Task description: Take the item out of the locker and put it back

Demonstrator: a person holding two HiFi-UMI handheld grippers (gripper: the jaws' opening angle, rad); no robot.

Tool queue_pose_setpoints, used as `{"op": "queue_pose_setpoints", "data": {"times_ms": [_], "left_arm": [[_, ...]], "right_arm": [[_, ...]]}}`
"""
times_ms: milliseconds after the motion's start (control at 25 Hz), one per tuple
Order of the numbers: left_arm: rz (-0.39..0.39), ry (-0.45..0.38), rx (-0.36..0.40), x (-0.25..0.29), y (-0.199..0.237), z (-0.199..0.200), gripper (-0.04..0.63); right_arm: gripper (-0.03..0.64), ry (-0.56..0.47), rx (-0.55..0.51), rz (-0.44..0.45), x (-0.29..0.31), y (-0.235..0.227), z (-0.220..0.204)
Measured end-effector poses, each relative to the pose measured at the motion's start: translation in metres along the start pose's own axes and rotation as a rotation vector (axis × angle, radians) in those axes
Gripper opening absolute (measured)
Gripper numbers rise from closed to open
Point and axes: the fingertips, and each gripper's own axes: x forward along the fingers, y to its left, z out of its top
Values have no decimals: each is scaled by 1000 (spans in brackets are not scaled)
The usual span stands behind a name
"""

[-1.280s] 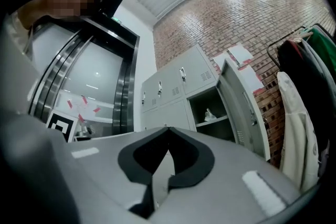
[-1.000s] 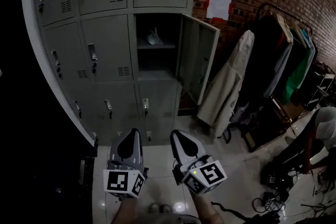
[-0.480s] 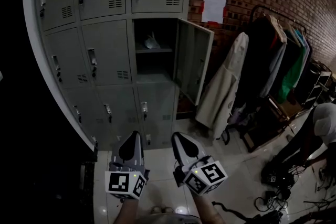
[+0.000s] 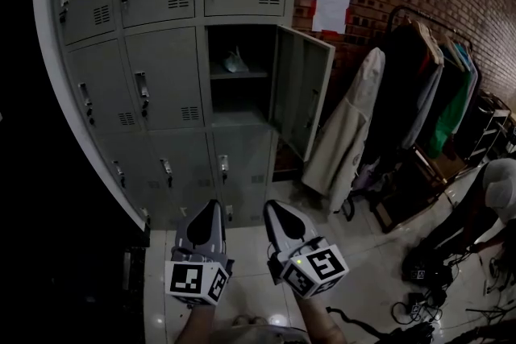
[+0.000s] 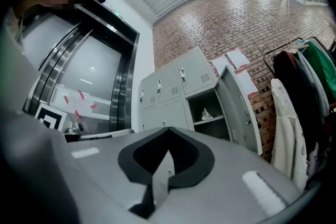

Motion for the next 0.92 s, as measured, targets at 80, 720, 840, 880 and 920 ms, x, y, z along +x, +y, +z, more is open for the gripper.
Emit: {"op": "queue_pose_setpoints", "data": {"times_ms": [80,720,840,880,920], "left_arm": [[3,1,-4,0,3,-2,5],[5,1,-11,7,8,-4,5],[12,-1,-9,7,10,-3,5],[14,-1,-9,6,11,-3,5],[16,-1,-8,6,12,-3,5]], "right_arm": [[2,7,10,-4,2,-1,-4],[2,13,22,-25,7,-14,-8],[2,8,25,-26,7,-15,-7],[2,6,27,-25,7,-15,-7],[2,5,28,-25,7,-14,-7]]}}
